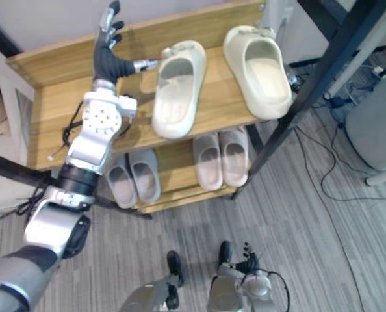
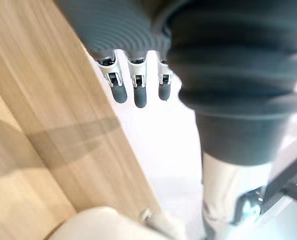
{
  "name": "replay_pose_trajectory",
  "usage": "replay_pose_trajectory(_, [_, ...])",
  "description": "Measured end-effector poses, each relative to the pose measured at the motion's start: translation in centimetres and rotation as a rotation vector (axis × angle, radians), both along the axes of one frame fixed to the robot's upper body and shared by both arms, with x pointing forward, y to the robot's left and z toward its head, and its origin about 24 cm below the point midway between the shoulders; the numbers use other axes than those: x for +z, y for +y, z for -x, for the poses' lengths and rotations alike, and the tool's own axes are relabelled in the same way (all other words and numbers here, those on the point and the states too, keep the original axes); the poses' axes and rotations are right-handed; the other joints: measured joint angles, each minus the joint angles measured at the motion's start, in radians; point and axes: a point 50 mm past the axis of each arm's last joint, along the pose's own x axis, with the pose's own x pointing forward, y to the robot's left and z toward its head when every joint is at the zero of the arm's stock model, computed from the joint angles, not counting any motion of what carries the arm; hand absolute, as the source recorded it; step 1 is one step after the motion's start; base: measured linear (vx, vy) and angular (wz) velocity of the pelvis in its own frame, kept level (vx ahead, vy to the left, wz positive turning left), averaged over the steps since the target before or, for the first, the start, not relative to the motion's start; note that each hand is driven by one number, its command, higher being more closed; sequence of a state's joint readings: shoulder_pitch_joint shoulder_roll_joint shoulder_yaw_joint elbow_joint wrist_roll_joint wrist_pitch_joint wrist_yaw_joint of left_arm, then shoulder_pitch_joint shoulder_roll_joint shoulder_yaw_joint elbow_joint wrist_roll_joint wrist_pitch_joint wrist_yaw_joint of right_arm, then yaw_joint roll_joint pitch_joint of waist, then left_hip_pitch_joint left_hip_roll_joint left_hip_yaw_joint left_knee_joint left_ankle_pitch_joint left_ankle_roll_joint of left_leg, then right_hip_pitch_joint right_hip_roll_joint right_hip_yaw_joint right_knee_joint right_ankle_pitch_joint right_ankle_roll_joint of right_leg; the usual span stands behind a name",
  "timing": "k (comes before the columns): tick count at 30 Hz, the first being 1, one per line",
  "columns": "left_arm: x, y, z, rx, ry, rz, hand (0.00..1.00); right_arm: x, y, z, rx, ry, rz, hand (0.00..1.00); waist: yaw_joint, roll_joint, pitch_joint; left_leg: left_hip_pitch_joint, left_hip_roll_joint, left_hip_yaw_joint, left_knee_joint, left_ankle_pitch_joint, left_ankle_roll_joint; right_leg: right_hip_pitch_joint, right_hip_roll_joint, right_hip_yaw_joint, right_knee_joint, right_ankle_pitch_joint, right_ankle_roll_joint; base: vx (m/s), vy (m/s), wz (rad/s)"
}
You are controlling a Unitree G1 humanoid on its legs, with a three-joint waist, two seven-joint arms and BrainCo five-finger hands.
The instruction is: Organize the slippers on the shoe rack
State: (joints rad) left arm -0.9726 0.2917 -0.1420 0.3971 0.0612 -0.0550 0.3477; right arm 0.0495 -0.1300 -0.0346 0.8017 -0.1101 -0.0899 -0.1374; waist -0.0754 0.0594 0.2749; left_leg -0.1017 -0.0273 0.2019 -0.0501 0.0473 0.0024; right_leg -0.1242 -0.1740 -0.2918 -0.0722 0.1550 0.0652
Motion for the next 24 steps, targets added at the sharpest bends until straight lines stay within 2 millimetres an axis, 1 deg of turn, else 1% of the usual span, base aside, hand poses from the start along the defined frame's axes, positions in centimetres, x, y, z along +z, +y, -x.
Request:
replay_pose_trajectory(2, [-0.4, 0.3, 0.3, -0.012, 0.001, 0.029, 0.0, 0.0, 0.0, 0.0, 0.001, 0.002, 0.001, 0.0, 0.0, 0.0, -0.001, 0.004, 0.0, -0.003, 0.0, 0.0, 0.0, 0.005, 0.0, -0.003, 0.0, -0.002, 0.001, 0.02, 0.007, 0.05])
replay_pose_trajectory(5, [-1.3, 0.7, 0.9, -0.039, 0.001, 0.077, 0.0, 0.0, 0.1, 0.0, 0.006, 0.004, 0.001, 0.0, 0.01, 0.0, -0.001, 0.006, 0.0, -0.005, 0.0, 0.0, 0.0, 0.008, 0.0, -0.005, 0.0, -0.002, 0.002, 0.0, 0.0, 0.0])
replay_pose_trajectory(7, [-2.9, 0.8, 1.1, -0.054, 0.04, 0.105, 0.0, -0.1, -0.1, 0.2, 0.01, 0.014, 0.006, 0.0, 0.013, 0.0, -0.007, 0.02, 0.0, -0.01, 0.0, 0.0, -0.001, 0.026, 0.0, -0.01, 0.0, -0.005, 0.004, 0.04, 0.008, 0.05])
replay_pose_trajectory(11, [-4.3, 0.5, 1.4, -0.107, 0.087, 0.159, 0.0, -0.3, 0.1, 0.4, 0.023, 0.029, 0.007, 0.0, 0.018, -0.001, -0.015, 0.029, -0.001, -0.022, 0.0, 0.0, -0.001, 0.041, -0.001, -0.022, 0.0, -0.01, 0.007, 0.02, 0.006, 0.1])
replay_pose_trajectory(14, [-6.2, -0.1, 1.8, -0.154, 0.138, 0.179, 0.0, -0.5, 0.2, 0.6, 0.031, 0.044, 0.006, 0.0, 0.02, -0.002, -0.026, 0.04, 0.0, -0.028, -0.001, -0.001, -0.002, 0.057, 0.0, -0.029, -0.001, -0.022, 0.0, 0.02, 0.001, 0.05])
replay_pose_trajectory(15, [-7.3, -0.4, 1.9, -0.181, 0.176, 0.185, 0.0, -0.6, 0.3, 0.6, 0.037, 0.051, 0.005, 0.0, 0.02, -0.002, -0.033, 0.04, 0.001, -0.031, -0.001, -0.001, -0.002, 0.058, 0.002, -0.032, -0.001, -0.025, -0.004, 0.03, -0.005, 0.05])
replay_pose_trajectory(17, [-8.8, -1.1, 2.2, -0.218, 0.23, 0.201, 0.0, -0.7, 0.4, 0.7, 0.04, 0.059, 0.004, 0.0, 0.021, -0.002, -0.041, 0.039, 0.002, -0.035, -0.001, -0.001, -0.002, 0.059, 0.002, -0.035, -0.001, -0.026, -0.004, 0.03, -0.006, 0.06])
replay_pose_trajectory(18, [-10.1, -1.8, 2.5, -0.254, 0.276, 0.221, 0.0, -0.7, 0.4, 0.8, 0.04, 0.063, 0.003, 0.0, 0.022, -0.002, -0.044, 0.041, 0.002, -0.039, -0.001, -0.001, -0.002, 0.063, 0.003, -0.039, -0.002, -0.026, -0.003, 0.03, -0.002, 0.07])
replay_pose_trajectory(19, [-10.4, -2.1, 2.6, -0.262, 0.287, 0.22, 0.0, -0.7, 0.4, 0.8, 0.04, 0.063, 0.003, 0.0, 0.022, -0.002, -0.044, 0.043, 0.002, -0.041, -0.001, -0.001, -0.002, 0.066, 0.003, -0.042, -0.003, -0.026, -0.003, 0.03, -0.001, 0.13])
replay_pose_trajectory(20, [-11.1, -2.8, 2.9, -0.288, 0.308, 0.214, 0.0, -0.8, 0.4, 0.8, 0.039, 0.065, 0.003, 0.0, 0.021, -0.002, -0.044, 0.047, 0.001, -0.049, -0.001, -0.001, -0.002, 0.075, 0.003, -0.05, -0.005, -0.028, -0.001, 0.03, -0.001, 0.16])
replay_pose_trajectory(21, [-11.3, -3.6, 3.1, -0.334, 0.323, 0.214, 0.0, -0.9, 0.4, 0.9, 0.039, 0.073, 0.003, 0.0, 0.023, -0.005, -0.045, 0.052, 0.002, -0.053, -0.001, -0.002, -0.003, 0.084, 0.003, -0.056, -0.006, -0.031, 0.0, 0.03, -0.002, 0.16])
replay_pose_trajectory(24, [-11.6, -4.6, 3.4, -0.39, 0.338, 0.203, 0.0, -1.0, 0.7, 1.0, 0.045, 0.082, -0.002, 0.0, 0.024, -0.013, -0.054, 0.053, 0.003, -0.057, -0.003, -0.007, -0.011, 0.085, 0.004, -0.061, -0.006, -0.035, -0.001, 0.01, 0.001, 0.05])
